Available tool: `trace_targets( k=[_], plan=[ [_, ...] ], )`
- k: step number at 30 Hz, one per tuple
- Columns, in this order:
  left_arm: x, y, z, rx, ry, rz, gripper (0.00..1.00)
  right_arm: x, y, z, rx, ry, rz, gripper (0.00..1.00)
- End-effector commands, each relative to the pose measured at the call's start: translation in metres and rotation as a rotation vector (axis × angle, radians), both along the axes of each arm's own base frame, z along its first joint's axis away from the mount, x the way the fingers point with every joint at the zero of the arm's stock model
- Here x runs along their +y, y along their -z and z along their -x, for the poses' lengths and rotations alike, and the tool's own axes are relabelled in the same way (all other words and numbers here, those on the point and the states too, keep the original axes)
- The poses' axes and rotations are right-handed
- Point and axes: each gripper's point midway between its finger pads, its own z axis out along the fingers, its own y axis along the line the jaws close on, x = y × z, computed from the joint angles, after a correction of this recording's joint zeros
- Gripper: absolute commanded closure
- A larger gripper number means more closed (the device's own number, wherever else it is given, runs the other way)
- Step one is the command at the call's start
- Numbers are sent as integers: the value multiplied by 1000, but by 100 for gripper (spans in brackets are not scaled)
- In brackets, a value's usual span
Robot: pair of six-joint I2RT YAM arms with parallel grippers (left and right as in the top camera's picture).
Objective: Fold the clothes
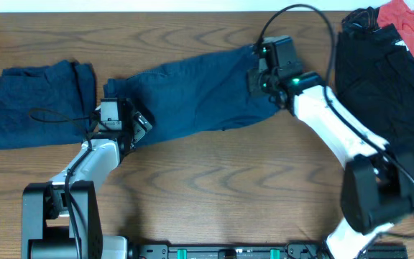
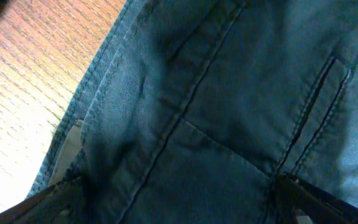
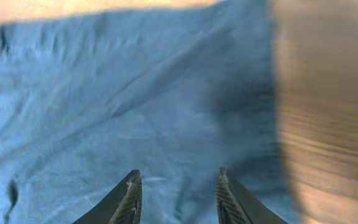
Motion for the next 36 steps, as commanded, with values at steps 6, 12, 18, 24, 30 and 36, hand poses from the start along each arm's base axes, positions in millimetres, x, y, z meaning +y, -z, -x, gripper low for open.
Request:
trace_targets(
  k=[6, 12, 18, 24, 30, 36],
  plan=[
    [-4, 37, 38, 149, -2, 28, 2, 16, 90, 21, 212, -73, -12, 65],
    [-4, 38, 42, 162, -2, 29, 2, -23, 122, 36, 314, 64, 152, 68],
    [-5, 44, 67, 271, -3, 32, 2, -74, 131, 61, 436, 219, 311, 84],
    [-20, 48, 101, 408, 18, 119, 2, -108, 131, 75, 504, 303, 388, 84],
    [-25, 48, 132, 534, 28, 146, 2, -134, 130, 88, 555, 346, 462, 85],
    [-25, 44, 136, 544, 57, 141, 2, -161, 126, 98, 591, 434, 531, 87]
  ],
)
